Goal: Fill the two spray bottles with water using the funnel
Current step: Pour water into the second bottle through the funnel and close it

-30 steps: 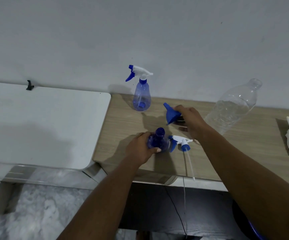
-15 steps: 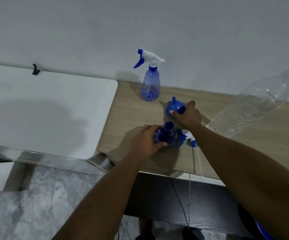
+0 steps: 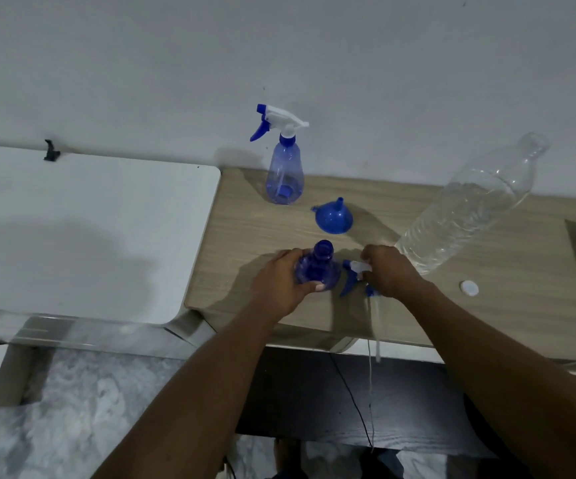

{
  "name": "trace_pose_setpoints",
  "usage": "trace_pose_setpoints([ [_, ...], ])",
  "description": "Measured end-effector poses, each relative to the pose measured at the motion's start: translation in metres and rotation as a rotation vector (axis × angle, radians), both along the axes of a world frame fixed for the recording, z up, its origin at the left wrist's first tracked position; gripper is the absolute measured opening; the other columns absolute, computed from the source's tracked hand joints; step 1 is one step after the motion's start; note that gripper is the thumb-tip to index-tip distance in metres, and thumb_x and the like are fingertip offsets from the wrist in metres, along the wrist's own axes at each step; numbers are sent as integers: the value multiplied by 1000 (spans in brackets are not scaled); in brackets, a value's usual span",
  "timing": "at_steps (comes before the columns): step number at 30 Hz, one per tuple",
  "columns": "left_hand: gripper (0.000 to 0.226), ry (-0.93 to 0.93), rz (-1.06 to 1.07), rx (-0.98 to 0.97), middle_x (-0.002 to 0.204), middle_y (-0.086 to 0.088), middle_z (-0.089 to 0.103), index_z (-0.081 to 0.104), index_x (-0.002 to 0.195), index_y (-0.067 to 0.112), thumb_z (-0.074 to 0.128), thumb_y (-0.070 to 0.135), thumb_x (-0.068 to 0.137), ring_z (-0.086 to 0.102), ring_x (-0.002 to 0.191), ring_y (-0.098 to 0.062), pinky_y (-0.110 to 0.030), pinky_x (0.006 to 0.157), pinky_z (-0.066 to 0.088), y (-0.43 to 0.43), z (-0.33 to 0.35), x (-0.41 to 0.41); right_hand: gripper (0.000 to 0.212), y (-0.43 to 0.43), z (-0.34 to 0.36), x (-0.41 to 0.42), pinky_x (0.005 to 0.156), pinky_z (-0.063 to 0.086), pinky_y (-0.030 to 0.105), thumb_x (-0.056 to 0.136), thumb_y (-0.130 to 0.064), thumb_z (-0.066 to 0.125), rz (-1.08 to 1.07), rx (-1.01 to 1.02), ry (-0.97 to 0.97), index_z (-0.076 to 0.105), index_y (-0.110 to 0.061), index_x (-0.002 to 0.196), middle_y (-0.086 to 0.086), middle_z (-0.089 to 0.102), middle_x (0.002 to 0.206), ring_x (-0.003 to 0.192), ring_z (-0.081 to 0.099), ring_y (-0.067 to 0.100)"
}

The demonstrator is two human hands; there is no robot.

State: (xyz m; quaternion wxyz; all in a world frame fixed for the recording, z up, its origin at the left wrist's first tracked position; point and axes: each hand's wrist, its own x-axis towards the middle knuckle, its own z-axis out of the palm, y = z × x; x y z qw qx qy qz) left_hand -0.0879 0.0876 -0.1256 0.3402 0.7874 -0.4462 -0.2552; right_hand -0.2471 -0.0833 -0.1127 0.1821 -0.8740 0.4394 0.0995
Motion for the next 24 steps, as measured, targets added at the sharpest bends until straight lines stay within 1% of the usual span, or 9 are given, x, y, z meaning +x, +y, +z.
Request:
trace_pose_setpoints([
  [3, 68, -13, 1, 8, 121, 9, 61, 54, 128, 33, 84, 47, 69, 62, 100, -12, -37, 86, 54, 0, 2, 0, 27, 3, -5, -5, 76, 55, 40, 92, -37, 66, 8, 37, -24, 68, -10, 98, 14, 65, 101, 84, 64, 28],
  [7, 69, -29, -1, 18, 122, 9, 61, 53, 129, 33, 83, 48, 69, 62, 100, -12, -36, 87, 53, 1, 4, -1, 20, 3, 11, -7, 69, 46, 34, 90, -28, 68, 47, 63, -63, 68, -11, 102, 15, 57, 109, 84, 61, 28],
  [9, 69, -32, -2, 25, 122, 10, 61, 53, 130, 34, 82, 50, 69, 62, 101, -12, -37, 89, 53, 1, 6, -1, 21, 0, 38, -7, 71, 46, 32, 89, -27, 70, 36, 24, -165, 66, -14, 105, 12, 60, 108, 86, 61, 27],
  [11, 67, -37, -4, 28, 123, 10, 61, 53, 129, 34, 83, 48, 70, 62, 101, -12, -32, 88, 50, 1, 7, -1, 24, -4, 77, -5, 74, 46, 33, 90, -26, 70, 1, -33, -302, 62, -18, 111, 6, 61, 104, 88, 60, 26],
  [13, 66, -43, 3, 24, 123, 10, 61, 55, 128, 33, 84, 45, 70, 61, 101, -12, -29, 87, 47, 1, 7, 0, 24, -3, 122, -2, 73, 48, 33, 93, -26, 67, -19, -91, -461, 57, -20, 114, 2, 63, 100, 85, 61, 23],
  [16, 66, -37, 8, 39, 124, 9, 61, 54, 128, 33, 83, 44, 70, 61, 103, -13, -31, 89, 48, -1, 8, 0, 25, 9, 173, 9, 69, 48, 33, 97, -26, 64, 18, -190, -680, 53, -18, 117, -3, 61, 92, 79, 60, 19],
  [18, 69, -10, 14, 78, 126, 9, 60, 52, 132, 33, 83, 44, 71, 60, 106, -14, -32, 92, 47, -2, 11, 0, 26, 19, 189, 18, 68, 47, 32, 98, -27, 63, 62, -227, -767, 52, -16, 119, -4, 60, 92, 78, 59, 18],
  [22, 72, 10, 11, 120, 130, 7, 58, 48, 136, 35, 82, 44, 73, 59, 111, -16, -34, 95, 46, -3, 14, 0, 27, 33, 185, 32, 61, 44, 23, 99, -27, 62, 149, -218, -757, 51, -16, 121, -3, 60, 93, 76, 58, 17],
  [24, 71, 8, 8, 119, 131, 7, 58, 48, 136, 36, 82, 45, 74, 58, 111, -15, -32, 93, 45, -2, 15, 0, 26, 38, 173, 35, 61, 45, 25, 98, -25, 62, 173, -195, -731, 51, -16, 120, -3, 60, 95, 77, 58, 18],
])
